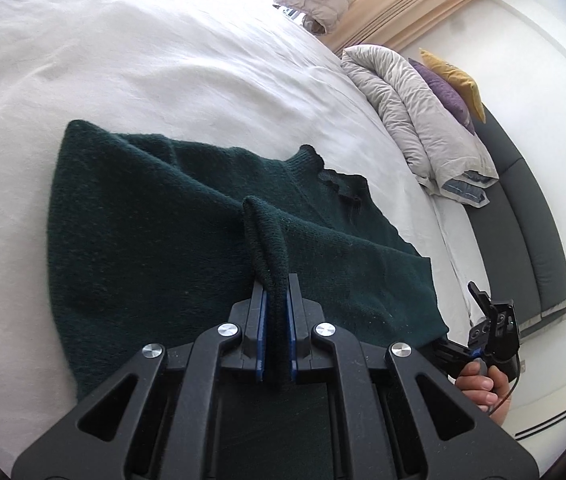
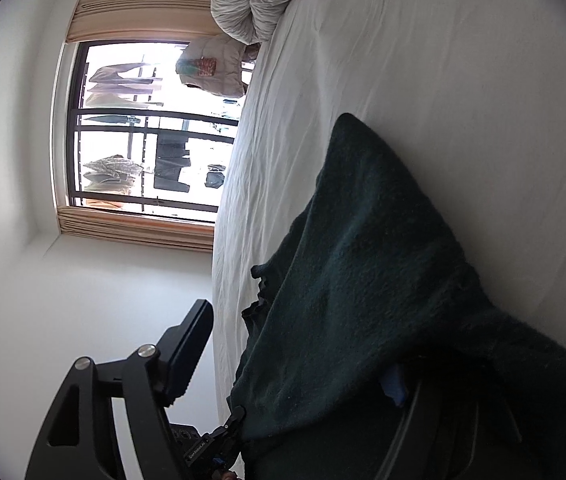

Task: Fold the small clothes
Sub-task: 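Fold the held side edge over the body with the left tool while the right tool presses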

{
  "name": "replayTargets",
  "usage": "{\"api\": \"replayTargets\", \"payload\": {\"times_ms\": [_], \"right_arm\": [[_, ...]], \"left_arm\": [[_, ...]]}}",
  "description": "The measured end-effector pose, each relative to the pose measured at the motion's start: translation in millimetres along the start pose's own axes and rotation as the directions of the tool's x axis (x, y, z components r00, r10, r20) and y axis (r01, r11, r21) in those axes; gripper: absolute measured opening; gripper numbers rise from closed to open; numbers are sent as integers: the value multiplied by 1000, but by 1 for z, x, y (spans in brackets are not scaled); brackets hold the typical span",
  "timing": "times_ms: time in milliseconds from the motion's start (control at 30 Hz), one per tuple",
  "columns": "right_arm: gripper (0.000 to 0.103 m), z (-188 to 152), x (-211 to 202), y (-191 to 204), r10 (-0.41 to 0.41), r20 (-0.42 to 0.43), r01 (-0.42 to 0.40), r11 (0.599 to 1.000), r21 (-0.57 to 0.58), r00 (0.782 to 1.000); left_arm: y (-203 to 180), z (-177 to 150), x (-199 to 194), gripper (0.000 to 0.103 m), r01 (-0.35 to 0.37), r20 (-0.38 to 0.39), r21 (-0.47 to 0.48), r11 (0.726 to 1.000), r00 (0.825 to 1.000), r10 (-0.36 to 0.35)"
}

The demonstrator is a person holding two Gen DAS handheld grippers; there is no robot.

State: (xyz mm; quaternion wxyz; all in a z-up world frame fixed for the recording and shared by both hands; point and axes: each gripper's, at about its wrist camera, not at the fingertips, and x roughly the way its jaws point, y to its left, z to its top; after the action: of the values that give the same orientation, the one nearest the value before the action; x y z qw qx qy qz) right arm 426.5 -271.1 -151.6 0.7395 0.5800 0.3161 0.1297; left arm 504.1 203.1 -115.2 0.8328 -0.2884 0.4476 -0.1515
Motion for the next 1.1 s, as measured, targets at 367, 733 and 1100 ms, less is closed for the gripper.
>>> {"api": "replayTargets", "payload": {"times_ms": [367,733,1100], "right_arm": [[75,-1,-41,-2,5,-2,-5,997,82,1000],[77,7,-51,50,-24,38,28,995,-100,999],[67,15,49,22,-157,-126,132,973,-191,979]], "left_arm": [[7,-3,2,9,-40,-34,-14,999,999,39],[-32,-10,-48,10,-193,60,132,972,981,186],[-38,30,-85,10,-54,65,157,986,997,44]]}}
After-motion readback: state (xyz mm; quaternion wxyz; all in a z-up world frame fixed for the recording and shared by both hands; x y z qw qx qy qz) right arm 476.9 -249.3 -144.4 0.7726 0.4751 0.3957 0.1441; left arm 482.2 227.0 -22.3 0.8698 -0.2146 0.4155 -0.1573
